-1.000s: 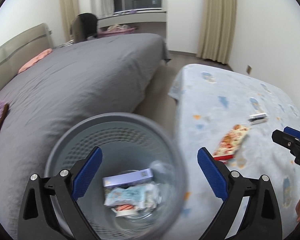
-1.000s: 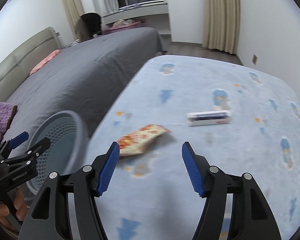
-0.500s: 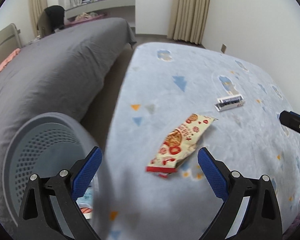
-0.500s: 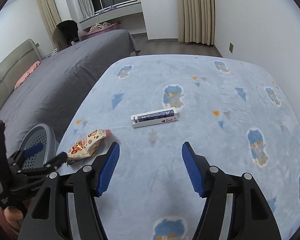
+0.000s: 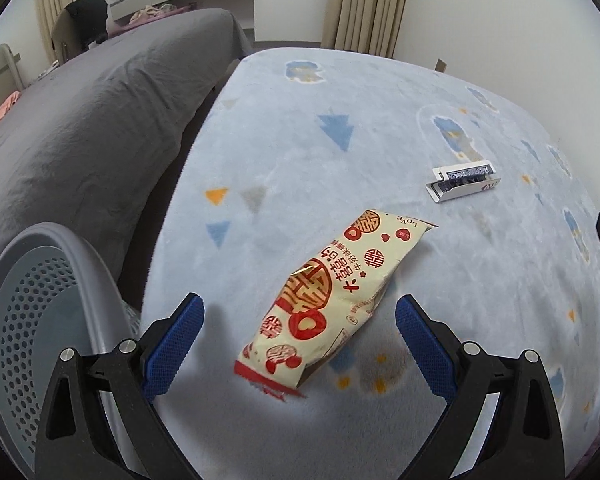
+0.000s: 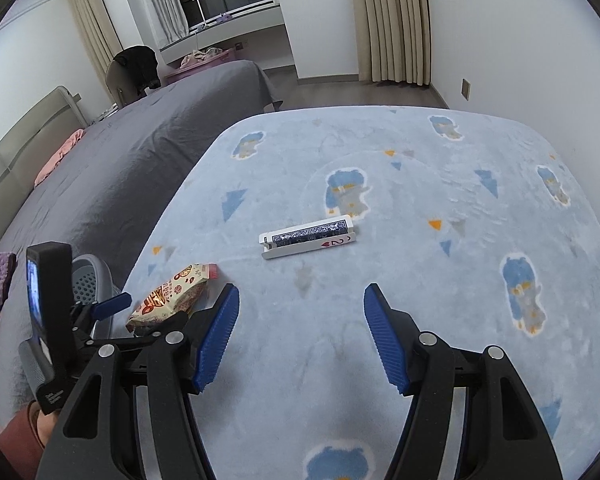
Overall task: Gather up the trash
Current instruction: 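Grasp the red-white snack wrapper on the mattress with the left tool, then grasp the white playing-card box with the right tool while the left tool holds the wrapper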
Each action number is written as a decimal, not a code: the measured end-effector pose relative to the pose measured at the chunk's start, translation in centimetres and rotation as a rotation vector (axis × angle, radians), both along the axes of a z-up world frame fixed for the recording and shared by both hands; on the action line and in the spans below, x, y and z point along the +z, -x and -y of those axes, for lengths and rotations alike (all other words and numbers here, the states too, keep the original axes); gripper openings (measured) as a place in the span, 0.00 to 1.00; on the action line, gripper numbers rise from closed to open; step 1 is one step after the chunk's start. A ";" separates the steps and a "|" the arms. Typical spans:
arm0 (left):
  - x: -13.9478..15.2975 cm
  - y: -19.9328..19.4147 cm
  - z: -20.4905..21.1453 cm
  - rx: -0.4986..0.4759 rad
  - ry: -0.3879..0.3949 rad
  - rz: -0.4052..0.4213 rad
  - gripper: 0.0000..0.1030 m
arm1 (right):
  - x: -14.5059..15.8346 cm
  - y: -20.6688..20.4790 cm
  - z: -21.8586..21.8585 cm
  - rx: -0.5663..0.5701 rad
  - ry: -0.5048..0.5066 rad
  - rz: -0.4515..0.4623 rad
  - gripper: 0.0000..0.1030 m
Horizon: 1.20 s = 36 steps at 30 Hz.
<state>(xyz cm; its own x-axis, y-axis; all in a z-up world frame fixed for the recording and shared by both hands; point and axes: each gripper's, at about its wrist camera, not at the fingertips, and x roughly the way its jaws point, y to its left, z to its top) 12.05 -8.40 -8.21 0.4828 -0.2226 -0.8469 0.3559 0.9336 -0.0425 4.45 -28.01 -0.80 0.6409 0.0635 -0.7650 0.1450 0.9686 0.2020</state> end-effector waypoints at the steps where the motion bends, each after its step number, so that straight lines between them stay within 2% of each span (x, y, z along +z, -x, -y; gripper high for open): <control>1: -0.2 -0.1 0.2 -0.003 -0.003 -0.001 0.92 | 0.0 0.0 0.1 -0.002 -0.002 -0.001 0.60; 4: -0.6 -0.3 0.6 -0.008 -0.017 0.006 0.91 | -0.1 -0.1 0.3 -0.007 -0.009 -0.003 0.60; 7: -0.6 -0.3 1.0 -0.013 -0.028 0.029 0.83 | -0.2 0.0 0.4 -0.009 -0.009 -0.002 0.61; 12: -0.1 -0.2 1.1 -0.031 -0.022 0.047 0.53 | -0.6 0.0 0.6 -0.019 -0.011 -0.010 0.61; 15: 0.1 0.0 0.9 -0.029 -0.016 0.046 0.43 | -0.9 0.1 0.6 -0.025 -0.008 -0.014 0.61; 20: 1.1 0.1 0.2 -0.013 0.001 0.061 0.41 | -1.7 -0.4 0.6 -0.023 0.020 -0.025 0.61; 23: 1.8 0.2 -0.3 0.000 0.011 0.076 0.41 | -2.2 -1.3 0.5 -0.013 0.031 -0.027 0.66; 26: 2.3 0.3 -0.8 0.013 0.012 0.092 0.41 | -2.9 -2.5 0.4 0.003 0.033 -0.034 0.66; 32: 3.0 0.4 -1.8 0.027 0.024 0.107 0.41 | -4.2 -5.6 -0.8 0.055 0.059 -0.033 0.78; 36: 3.3 0.3 -2.4 0.035 0.038 0.105 0.41 | -5.5 -7.7 -1.2 0.083 0.081 -0.056 0.80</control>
